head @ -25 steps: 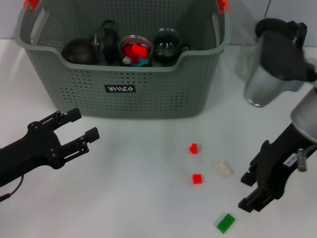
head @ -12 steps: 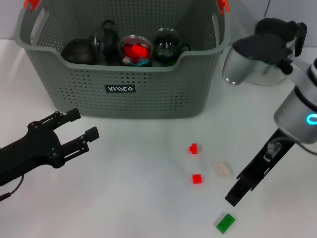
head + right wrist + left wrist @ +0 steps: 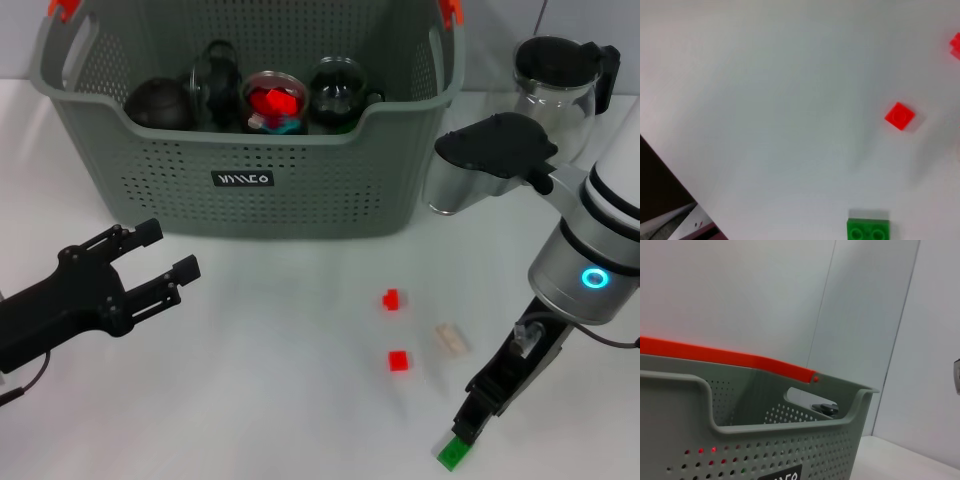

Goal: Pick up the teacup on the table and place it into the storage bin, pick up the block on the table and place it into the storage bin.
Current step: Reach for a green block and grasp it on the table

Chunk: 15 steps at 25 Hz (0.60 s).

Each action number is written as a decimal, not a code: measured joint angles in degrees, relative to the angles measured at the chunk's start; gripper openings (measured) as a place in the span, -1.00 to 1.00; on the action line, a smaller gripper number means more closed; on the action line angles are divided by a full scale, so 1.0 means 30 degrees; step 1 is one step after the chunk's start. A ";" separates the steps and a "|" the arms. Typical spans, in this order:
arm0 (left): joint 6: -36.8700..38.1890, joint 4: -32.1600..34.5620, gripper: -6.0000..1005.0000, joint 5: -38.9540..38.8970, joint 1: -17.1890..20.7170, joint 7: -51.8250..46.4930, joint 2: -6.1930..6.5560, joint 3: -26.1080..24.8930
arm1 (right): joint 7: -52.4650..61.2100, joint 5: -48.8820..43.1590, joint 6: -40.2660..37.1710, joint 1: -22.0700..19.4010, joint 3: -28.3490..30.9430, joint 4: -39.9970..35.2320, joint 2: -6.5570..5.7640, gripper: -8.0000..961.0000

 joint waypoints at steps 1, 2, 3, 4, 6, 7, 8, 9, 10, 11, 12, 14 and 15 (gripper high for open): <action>-0.0007 -0.0001 0.50 0.0000 -0.0001 0.0001 0.0000 0.0001 | 0.0135 -0.0001 0.0040 0.0002 -0.0124 0.0010 0.0001 0.13; -0.0013 -0.0001 0.50 -0.0004 -0.0001 0.0003 -0.0001 0.0000 | 0.0236 -0.0005 0.0114 0.0004 -0.0293 0.0042 0.0004 0.13; -0.0033 -0.0001 0.50 -0.0017 -0.0001 0.0002 -0.0002 0.0000 | 0.0341 -0.0009 0.0219 0.0005 -0.0528 0.0085 0.0009 0.13; -0.0045 -0.0001 0.50 -0.0027 -0.0003 0.0003 -0.0005 0.0001 | 0.0455 -0.0015 0.0328 0.0013 -0.0847 0.0125 0.0019 0.13; -0.0142 -0.0001 0.50 -0.0027 -0.0016 0.0003 -0.0006 -0.0002 | 0.0564 -0.0028 0.0616 0.0064 -0.1597 0.0270 0.0032 0.14; -0.0172 -0.0001 0.50 -0.0017 -0.0021 0.0002 -0.0007 0.0001 | 0.0604 -0.0030 0.0805 0.0127 -0.2029 0.0412 0.0033 0.14; -0.0184 -0.0001 0.50 -0.0006 -0.0028 0.0003 -0.0007 -0.0001 | 0.0617 -0.0027 0.1141 0.0256 -0.2617 0.0642 0.0041 0.14; -0.0191 -0.0001 0.50 0.0001 -0.0030 0.0003 -0.0007 -0.0001 | 0.0617 -0.0027 0.1141 0.0256 -0.2617 0.0642 0.0041 0.15; -0.0194 -0.0001 0.50 0.0004 -0.0031 0.0003 -0.0007 0.0001 | 0.0617 -0.0012 0.1239 0.0339 -0.2818 0.0804 0.0054 0.15; -0.0197 -0.0001 0.50 0.0004 -0.0031 0.0003 -0.0007 0.0001 | 0.0608 0.0031 0.1382 0.0443 -0.3004 0.1015 0.0066 0.15; -0.0205 -0.0001 0.50 0.0004 -0.0032 0.0007 -0.0007 0.0001 | 0.0570 0.0137 0.1458 0.0588 -0.3182 0.1322 0.0076 0.16; -0.0242 -0.0001 0.50 0.0004 -0.0023 0.0035 -0.0007 0.0001 | 0.0533 0.0454 0.1609 0.0825 -0.3412 0.1845 0.0088 0.16; -0.0297 -0.0001 0.50 0.0004 -0.0015 0.0042 -0.0006 0.0001 | 0.0543 0.0572 0.1645 0.0904 -0.3504 0.2023 0.0090 0.17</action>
